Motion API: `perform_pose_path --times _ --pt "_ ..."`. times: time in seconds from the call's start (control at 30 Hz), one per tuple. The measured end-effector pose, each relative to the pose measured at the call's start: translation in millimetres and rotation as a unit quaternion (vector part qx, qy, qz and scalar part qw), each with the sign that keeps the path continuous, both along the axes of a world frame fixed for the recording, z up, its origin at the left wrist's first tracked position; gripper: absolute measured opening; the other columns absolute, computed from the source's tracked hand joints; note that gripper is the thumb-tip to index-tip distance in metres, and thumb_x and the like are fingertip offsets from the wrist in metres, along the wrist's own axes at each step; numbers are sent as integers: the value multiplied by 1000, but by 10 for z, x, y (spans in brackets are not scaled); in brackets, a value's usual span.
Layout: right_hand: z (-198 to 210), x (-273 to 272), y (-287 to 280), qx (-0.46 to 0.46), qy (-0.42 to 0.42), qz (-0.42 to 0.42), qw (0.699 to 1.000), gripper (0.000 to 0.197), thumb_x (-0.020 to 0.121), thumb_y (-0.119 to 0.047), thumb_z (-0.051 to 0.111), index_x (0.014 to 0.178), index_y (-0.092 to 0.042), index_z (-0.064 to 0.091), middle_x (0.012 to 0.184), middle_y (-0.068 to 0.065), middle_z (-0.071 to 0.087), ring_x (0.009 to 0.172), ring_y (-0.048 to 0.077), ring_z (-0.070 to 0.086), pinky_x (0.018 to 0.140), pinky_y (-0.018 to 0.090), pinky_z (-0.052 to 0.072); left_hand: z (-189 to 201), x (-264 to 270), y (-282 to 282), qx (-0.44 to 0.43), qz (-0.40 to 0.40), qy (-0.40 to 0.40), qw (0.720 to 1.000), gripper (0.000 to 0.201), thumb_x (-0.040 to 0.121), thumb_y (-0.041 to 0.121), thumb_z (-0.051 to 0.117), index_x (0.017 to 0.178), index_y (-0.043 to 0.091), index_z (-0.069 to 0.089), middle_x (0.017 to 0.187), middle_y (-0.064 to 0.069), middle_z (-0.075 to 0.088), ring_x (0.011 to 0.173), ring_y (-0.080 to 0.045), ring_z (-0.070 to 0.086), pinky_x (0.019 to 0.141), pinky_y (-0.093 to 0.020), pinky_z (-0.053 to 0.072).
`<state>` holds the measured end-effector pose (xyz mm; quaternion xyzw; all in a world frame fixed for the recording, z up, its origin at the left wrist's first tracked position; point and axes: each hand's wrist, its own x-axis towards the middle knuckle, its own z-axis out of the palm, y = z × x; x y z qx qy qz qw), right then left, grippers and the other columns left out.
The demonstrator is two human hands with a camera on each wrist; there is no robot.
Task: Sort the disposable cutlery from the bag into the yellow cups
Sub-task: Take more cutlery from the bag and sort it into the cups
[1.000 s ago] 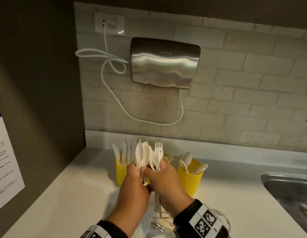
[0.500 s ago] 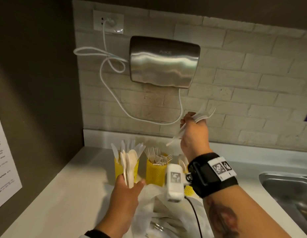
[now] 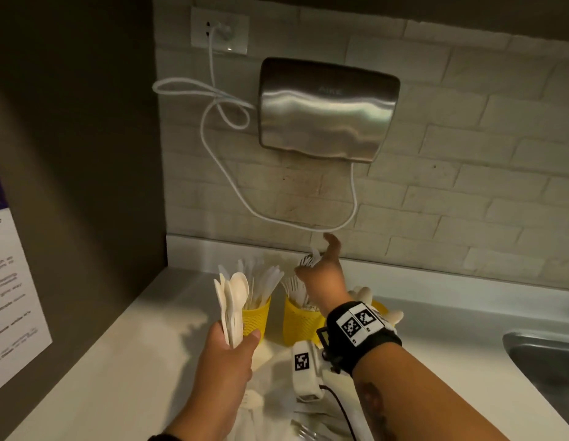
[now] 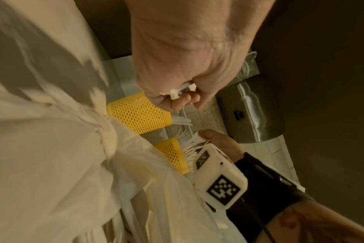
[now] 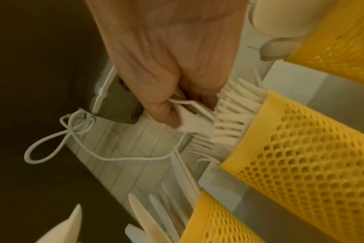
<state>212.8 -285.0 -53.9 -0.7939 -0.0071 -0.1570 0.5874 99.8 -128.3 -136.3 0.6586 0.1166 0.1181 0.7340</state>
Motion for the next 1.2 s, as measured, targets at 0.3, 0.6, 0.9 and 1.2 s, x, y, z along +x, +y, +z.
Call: perform_pose_path --times 0.3,0.6,0.9,1.2 --pt "-222 25 -83 -491 -10 -10 871 55 88 -52 56 132 -20 56 137 9 46 122 28 51 101 32 43 14 -34 -60 7 -12 6 1000 20 86 21 71 101 23 57 67 -3 52 54 -19 45 53 -32 41" --pt "-185 -83 -132 -576 69 69 812 64 102 -51 15 155 -16 18 163 4 13 151 24 10 119 48 13 250 -225 -121 17 -67 -40 997 2 98 20 55 99 21 56 70 -4 53 56 -14 46 56 -26 44" --pt "176 -908 -39 124 75 256 956 47 93 -45 50 111 -6 68 103 6 68 92 17 61 93 36 46 548 -341 -313 -125 -194 -75 970 17 100 15 50 111 10 62 71 -5 59 55 -13 48 51 -23 40" --pt "195 -1173 -223 260 77 375 887 23 94 -2 55 113 0 66 87 15 64 67 24 48 66 26 47 538 -407 -302 -271 -332 -26 903 78 41 32 99 97 2 55 58 -5 45 36 -5 32 33 -13 26"
